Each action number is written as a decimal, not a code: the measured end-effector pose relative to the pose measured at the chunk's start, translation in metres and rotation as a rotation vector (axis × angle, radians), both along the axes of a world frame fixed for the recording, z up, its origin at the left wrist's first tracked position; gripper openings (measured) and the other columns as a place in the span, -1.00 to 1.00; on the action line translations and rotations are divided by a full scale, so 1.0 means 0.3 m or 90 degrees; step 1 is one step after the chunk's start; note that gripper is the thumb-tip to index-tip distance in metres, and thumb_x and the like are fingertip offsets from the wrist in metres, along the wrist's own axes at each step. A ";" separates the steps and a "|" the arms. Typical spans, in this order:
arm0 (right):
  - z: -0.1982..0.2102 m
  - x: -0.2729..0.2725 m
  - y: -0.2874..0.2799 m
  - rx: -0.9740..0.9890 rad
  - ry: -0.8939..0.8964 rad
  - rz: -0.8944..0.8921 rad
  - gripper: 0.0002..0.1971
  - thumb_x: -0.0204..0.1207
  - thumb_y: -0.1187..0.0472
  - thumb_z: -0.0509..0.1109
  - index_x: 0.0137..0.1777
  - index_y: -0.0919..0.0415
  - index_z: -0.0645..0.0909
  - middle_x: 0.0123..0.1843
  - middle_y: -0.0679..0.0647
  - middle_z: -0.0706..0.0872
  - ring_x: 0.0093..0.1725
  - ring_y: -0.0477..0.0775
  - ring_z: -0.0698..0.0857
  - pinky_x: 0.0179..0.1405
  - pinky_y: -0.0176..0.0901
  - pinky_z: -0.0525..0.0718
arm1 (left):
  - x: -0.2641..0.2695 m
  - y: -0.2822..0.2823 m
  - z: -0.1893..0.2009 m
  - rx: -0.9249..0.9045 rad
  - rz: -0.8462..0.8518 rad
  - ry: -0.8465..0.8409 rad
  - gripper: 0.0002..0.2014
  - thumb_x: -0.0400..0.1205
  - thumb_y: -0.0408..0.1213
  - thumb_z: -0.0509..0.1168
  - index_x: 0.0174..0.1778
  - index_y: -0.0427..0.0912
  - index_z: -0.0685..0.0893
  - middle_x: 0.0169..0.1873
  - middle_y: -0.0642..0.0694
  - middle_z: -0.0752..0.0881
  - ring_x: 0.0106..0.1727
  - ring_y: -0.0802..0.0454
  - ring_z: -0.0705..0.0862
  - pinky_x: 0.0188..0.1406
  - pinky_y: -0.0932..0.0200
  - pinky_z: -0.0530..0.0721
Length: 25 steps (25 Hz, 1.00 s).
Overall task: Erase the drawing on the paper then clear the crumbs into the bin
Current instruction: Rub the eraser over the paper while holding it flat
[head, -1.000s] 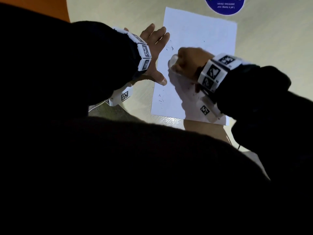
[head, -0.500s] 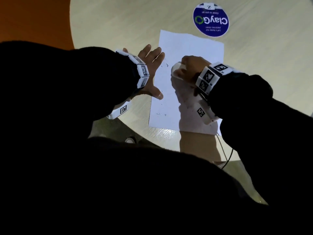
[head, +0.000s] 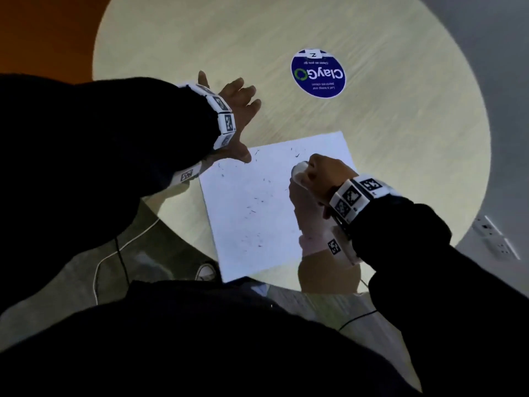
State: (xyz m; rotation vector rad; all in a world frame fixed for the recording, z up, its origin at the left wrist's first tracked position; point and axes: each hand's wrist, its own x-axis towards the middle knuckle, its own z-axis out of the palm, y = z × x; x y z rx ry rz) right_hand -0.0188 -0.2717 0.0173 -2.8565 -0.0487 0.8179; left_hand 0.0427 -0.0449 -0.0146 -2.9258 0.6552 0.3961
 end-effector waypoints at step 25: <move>-0.026 0.187 -0.096 0.076 -0.106 0.074 -0.71 0.62 -0.05 0.17 -0.10 0.19 0.43 -0.14 0.10 0.55 -0.13 0.18 0.54 -0.22 -0.12 0.36 | -0.183 -0.326 -0.024 -0.084 0.129 0.116 0.02 0.43 0.46 0.22 0.68 0.10 -0.12 0.68 0.06 -0.07 0.66 -0.05 -0.07 0.47 -0.39 0.13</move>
